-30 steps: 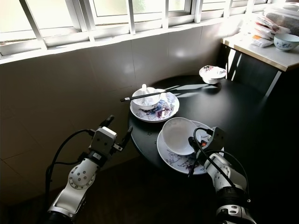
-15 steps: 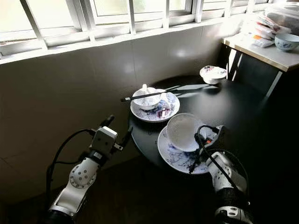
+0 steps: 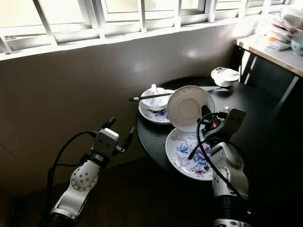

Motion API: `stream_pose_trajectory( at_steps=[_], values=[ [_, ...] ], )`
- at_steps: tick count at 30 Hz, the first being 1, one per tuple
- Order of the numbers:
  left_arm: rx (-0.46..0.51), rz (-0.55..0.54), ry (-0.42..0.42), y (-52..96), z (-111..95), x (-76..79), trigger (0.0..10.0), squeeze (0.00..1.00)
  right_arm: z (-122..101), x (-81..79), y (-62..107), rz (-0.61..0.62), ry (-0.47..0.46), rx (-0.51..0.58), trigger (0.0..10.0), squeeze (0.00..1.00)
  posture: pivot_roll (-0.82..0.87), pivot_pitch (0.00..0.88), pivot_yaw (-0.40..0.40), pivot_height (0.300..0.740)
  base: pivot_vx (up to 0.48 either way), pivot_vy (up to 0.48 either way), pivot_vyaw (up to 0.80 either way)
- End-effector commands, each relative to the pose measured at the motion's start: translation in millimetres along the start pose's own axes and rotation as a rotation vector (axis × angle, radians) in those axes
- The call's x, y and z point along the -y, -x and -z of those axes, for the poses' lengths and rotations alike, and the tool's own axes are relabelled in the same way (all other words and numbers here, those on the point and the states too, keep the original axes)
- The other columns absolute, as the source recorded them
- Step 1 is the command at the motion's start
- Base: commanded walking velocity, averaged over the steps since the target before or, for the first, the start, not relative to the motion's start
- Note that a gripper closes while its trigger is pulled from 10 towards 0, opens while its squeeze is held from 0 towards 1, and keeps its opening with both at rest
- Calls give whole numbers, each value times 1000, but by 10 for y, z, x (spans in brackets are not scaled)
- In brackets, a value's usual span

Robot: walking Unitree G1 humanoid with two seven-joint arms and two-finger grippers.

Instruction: Kitchen organization

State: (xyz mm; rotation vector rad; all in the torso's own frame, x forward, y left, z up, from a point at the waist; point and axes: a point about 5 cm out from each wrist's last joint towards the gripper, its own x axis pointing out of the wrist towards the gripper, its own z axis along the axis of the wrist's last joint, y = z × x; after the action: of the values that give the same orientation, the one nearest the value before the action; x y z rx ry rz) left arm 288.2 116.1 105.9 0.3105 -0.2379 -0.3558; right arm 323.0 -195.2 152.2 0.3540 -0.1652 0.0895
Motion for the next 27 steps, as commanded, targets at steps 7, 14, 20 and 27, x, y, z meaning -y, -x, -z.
stream_pose_trajectory(
  at_steps=[7,14,20,27],
  values=[
    [-19,-7,-10,28,43,-57,10000,0,-67,-273,16,-113,103,60,0,0,35,0,39,740,0,480,800],
    [14,-22,-25,17,1,-87,10000,0,-68,-318,28,-125,138,73,0,0,37,0,40,740,0,69,800],
    [34,-80,-15,0,-49,-161,10000,0,-142,-387,22,-150,210,119,0,0,35,0,40,740,0,0,800],
    [81,-150,-5,-54,-159,-291,10000,0,-160,-435,14,-173,273,143,0,0,43,0,33,740,336,0,800]
  ],
)
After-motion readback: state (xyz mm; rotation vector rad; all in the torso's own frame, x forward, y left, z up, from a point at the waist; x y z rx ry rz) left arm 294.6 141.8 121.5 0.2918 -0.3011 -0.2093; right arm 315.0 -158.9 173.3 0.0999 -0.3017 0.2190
